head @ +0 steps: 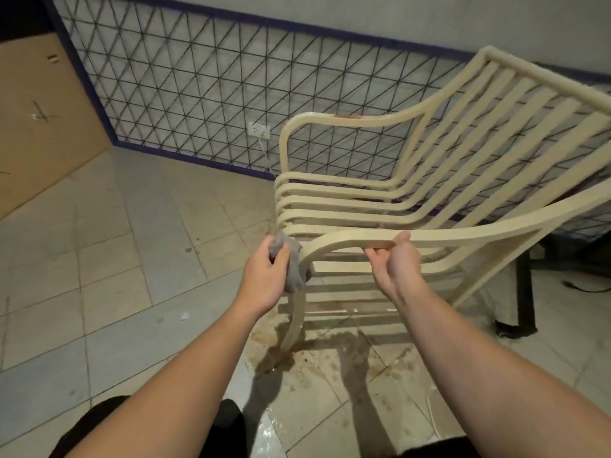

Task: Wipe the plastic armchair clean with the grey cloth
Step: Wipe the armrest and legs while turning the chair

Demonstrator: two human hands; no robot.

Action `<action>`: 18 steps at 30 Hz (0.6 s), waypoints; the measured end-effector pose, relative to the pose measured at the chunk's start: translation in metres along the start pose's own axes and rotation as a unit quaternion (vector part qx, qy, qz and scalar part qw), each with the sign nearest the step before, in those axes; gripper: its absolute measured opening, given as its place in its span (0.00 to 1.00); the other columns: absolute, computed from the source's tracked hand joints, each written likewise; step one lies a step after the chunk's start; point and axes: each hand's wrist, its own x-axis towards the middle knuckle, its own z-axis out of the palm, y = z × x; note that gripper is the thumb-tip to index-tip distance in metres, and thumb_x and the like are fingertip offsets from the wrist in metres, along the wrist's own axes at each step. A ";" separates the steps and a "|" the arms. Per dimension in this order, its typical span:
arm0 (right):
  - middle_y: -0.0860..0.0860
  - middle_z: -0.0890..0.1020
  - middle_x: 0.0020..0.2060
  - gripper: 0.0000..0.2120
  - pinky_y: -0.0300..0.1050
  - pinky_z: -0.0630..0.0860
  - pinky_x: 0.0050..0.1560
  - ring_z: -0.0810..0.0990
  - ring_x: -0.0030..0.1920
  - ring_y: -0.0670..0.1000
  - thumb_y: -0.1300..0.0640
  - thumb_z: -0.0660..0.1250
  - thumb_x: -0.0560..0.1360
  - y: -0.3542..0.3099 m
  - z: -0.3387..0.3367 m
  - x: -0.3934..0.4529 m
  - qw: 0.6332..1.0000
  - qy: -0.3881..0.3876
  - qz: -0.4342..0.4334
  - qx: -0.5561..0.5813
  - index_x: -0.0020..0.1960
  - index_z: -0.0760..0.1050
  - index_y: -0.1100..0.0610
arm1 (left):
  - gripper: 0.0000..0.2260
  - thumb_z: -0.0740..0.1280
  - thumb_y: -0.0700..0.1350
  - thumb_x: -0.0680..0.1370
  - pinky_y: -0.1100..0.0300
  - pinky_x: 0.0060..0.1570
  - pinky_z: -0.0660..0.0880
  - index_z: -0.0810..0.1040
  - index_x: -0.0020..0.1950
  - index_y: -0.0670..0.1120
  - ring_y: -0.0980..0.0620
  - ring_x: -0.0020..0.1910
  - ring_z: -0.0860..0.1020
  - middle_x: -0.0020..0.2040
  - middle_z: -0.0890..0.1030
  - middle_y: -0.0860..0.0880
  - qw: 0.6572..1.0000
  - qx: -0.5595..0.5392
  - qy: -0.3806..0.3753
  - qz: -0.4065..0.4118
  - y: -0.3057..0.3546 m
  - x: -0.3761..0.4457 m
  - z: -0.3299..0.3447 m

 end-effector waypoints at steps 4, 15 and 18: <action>0.63 0.69 0.72 0.33 0.62 0.74 0.66 0.74 0.68 0.62 0.39 0.48 0.83 -0.036 -0.046 -0.007 0.994 -0.055 0.023 -0.097 0.79 0.56 0.60 | 0.08 0.59 0.50 0.85 0.54 0.54 0.76 0.74 0.61 0.58 0.56 0.51 0.79 0.52 0.82 0.54 0.988 0.061 -0.054 0.128 0.031 -0.001 0.041; 0.55 0.80 0.56 0.18 0.52 0.73 0.63 0.78 0.56 0.56 0.50 0.54 0.81 -0.115 -0.103 -0.019 0.821 0.113 -0.246 -0.503 0.59 0.77 0.57 | 0.27 0.52 0.50 0.85 0.49 0.78 0.55 0.49 0.83 0.48 0.45 0.79 0.58 0.83 0.54 0.49 0.720 0.573 -0.251 0.301 0.080 0.034 0.192; 0.52 0.78 0.57 0.14 0.46 0.70 0.62 0.74 0.59 0.51 0.60 0.57 0.80 -0.111 -0.090 -0.019 0.676 0.061 -0.353 -0.644 0.60 0.78 0.54 | 0.28 0.54 0.50 0.83 0.49 0.73 0.63 0.52 0.83 0.53 0.47 0.75 0.65 0.82 0.56 0.55 0.724 0.559 -0.228 0.334 0.064 0.035 0.156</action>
